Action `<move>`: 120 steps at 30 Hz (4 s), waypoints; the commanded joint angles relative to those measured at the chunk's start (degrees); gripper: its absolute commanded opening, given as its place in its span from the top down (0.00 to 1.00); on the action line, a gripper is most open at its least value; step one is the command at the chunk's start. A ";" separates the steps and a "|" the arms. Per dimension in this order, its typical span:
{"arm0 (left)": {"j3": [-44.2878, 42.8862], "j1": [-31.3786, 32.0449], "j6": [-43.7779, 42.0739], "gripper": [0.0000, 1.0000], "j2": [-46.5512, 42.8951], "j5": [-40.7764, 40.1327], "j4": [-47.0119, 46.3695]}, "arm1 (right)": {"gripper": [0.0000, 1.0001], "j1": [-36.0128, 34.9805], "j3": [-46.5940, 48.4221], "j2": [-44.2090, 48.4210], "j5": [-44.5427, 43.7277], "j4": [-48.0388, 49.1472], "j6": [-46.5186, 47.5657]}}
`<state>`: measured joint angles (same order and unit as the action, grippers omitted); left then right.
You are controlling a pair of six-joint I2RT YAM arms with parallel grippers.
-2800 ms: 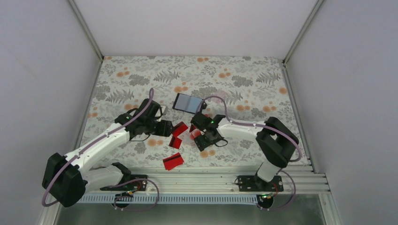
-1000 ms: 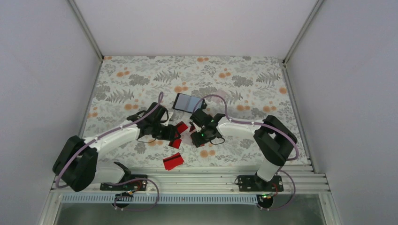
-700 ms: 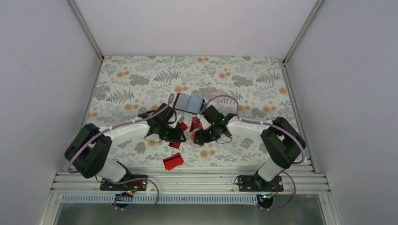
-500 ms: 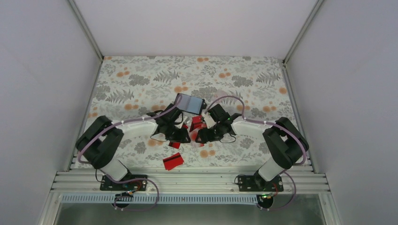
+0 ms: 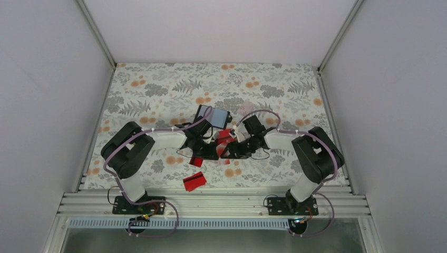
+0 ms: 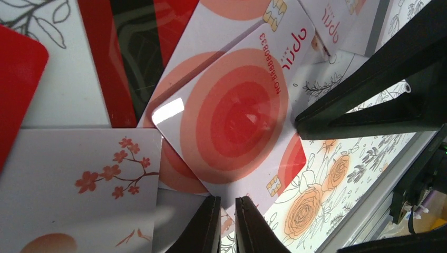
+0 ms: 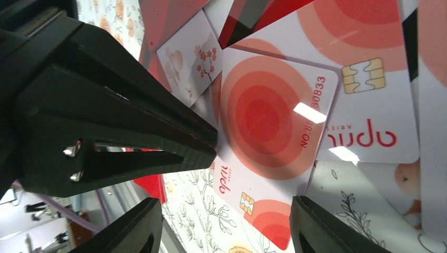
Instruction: Put the credit cards into the card holder
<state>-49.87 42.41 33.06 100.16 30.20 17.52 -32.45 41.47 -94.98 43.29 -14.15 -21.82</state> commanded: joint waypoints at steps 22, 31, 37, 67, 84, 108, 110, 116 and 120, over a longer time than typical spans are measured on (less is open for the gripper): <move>2.99 0.40 0.19 0.96 4.14 0.59 -5.56 | 0.40 5.11 5.56 -0.90 19.65 -3.62 -4.69; 0.69 0.47 -1.67 0.96 -0.36 -6.00 2.27 | 0.40 4.37 9.70 1.72 -8.26 -15.66 -0.79; 0.77 0.48 -2.01 0.96 -2.57 -7.77 4.70 | 0.40 0.99 7.40 0.14 -10.73 -11.63 -3.68; -2.01 0.92 -3.37 0.96 7.11 -4.74 2.15 | 0.40 -2.19 5.36 -1.88 6.71 6.26 -16.87; 0.83 0.59 -2.38 0.98 2.50 -4.02 -0.40 | 0.41 -2.52 7.04 1.76 12.96 12.36 -22.30; -8.62 0.21 -12.72 0.72 -15.73 -21.71 16.24 | 0.21 -2.84 24.41 4.85 -45.46 -30.22 0.78; -10.06 0.24 -13.66 0.67 -13.94 -22.14 16.02 | 0.20 -2.72 26.92 2.54 -46.30 -29.18 1.20; -16.52 -1.88 -18.80 0.62 -5.03 -18.41 14.56 | 0.21 -0.08 29.91 -4.56 -37.42 -25.44 -0.32; -21.97 -3.99 -21.41 0.57 -0.79 -20.21 19.66 | 0.23 0.55 28.20 -3.31 -31.24 -23.88 -1.12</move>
<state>-67.40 40.40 16.29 96.75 11.09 32.95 -32.67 70.19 -99.48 6.17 -39.77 -22.41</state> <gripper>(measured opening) 0.400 0.773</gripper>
